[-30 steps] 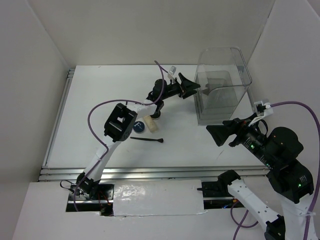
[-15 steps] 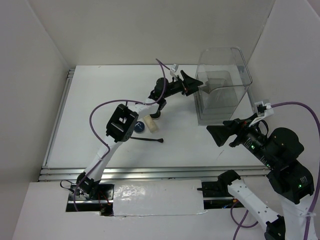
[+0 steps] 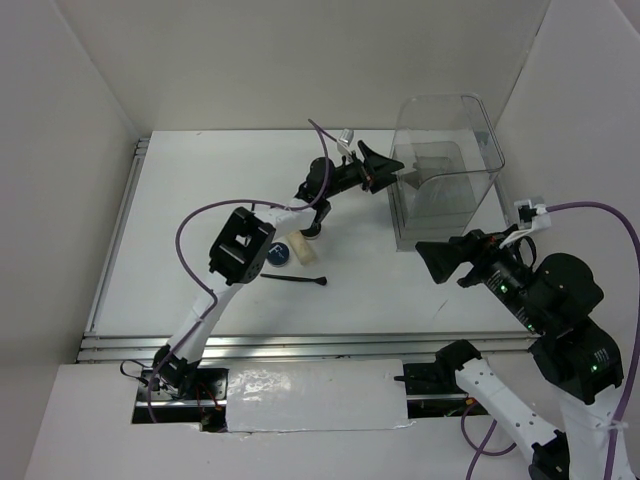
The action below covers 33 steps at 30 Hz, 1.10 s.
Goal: Organize the makeup
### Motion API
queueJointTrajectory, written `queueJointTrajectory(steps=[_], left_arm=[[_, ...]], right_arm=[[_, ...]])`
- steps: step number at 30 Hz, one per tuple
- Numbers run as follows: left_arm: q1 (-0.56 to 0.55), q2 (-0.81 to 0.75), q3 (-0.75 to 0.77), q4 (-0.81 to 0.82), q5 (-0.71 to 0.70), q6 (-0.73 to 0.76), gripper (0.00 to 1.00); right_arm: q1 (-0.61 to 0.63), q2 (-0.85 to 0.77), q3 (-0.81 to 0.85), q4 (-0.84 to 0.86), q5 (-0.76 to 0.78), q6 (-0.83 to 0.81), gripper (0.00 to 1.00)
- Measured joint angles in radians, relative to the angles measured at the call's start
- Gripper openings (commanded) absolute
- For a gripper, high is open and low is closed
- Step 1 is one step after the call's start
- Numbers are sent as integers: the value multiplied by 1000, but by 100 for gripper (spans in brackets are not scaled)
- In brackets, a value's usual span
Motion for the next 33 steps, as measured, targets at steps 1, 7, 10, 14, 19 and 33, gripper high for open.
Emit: queueJointTrajectory(steps=[1, 7, 10, 14, 19, 33], left_arm=[[0, -11, -10, -5, -1, 0, 99], [3, -101, -68, -21, -5, 8, 99], [3, -139, -78, -14, -5, 8, 100], [-1, -193, -90, 25, -6, 7, 99], [-4, -249, -94, 50, -17, 9, 99], [-5, -258, -80, 33, -32, 9, 99]], right_arm=[[0, 3, -2, 0, 17, 10, 100], [0, 43, -12, 51, 138, 86, 100], [0, 61, -31, 83, 202, 119, 100], [0, 99, -32, 128, 287, 156, 100], [0, 126, -35, 197, 368, 194, 100], [-206, 236, -150, 397, 438, 251, 100]])
